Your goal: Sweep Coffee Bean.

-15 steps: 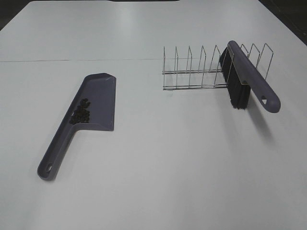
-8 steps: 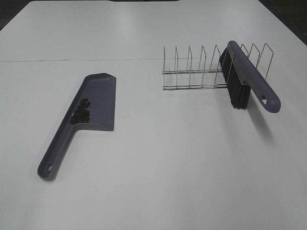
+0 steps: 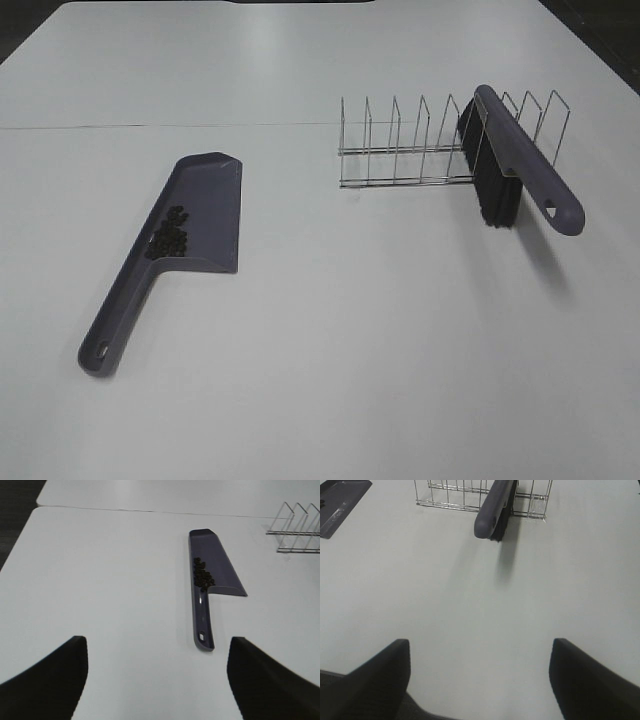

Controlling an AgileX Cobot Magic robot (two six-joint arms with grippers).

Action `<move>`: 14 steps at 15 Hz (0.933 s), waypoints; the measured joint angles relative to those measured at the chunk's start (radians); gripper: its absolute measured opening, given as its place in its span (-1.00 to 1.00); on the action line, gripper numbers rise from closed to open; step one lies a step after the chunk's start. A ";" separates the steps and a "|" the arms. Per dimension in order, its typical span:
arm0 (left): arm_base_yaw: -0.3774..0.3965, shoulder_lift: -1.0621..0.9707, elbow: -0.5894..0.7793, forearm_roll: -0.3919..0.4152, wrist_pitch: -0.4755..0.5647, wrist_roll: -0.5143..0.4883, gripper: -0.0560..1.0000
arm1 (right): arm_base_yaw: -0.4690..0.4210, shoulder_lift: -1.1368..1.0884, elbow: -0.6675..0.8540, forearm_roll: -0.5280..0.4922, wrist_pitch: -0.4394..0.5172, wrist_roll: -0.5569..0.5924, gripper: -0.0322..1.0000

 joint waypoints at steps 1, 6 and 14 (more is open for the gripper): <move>0.003 0.000 0.000 0.000 0.000 0.000 0.44 | 0.000 0.000 0.001 0.000 0.000 0.000 0.37; 0.003 0.000 0.000 0.000 0.000 0.000 0.44 | -0.108 0.000 0.002 0.000 -0.001 0.000 0.37; 0.003 0.000 0.000 0.000 -0.001 0.000 0.44 | -0.112 0.000 0.002 0.000 -0.001 0.000 0.37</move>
